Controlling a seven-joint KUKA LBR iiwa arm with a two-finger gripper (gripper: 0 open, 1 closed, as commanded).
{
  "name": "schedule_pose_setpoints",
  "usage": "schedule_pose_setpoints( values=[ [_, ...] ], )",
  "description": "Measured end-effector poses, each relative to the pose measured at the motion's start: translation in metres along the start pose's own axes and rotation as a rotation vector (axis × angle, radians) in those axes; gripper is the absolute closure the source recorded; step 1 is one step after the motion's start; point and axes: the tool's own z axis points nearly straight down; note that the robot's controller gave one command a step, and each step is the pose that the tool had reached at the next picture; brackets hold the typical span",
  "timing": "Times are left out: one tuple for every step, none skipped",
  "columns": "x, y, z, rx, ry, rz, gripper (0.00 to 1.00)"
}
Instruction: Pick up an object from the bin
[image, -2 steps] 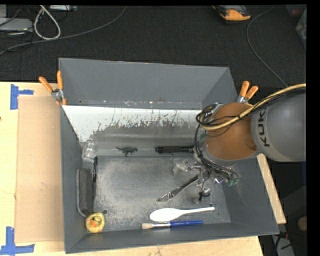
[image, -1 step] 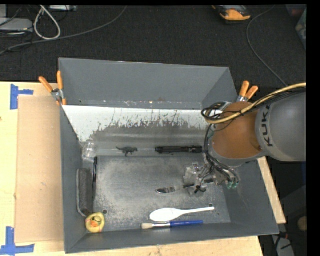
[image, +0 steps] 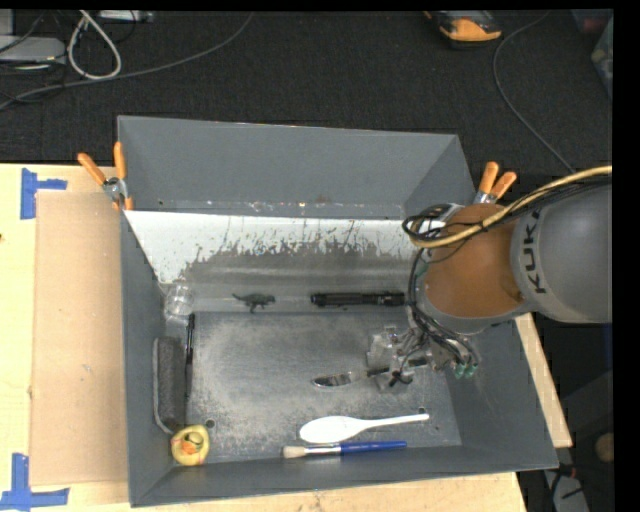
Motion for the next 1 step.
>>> schedule_pose_setpoints(
  values=[
    [0.0005,0.0009,-0.0104,-0.001,0.001,-0.002,1.0]
  ],
)
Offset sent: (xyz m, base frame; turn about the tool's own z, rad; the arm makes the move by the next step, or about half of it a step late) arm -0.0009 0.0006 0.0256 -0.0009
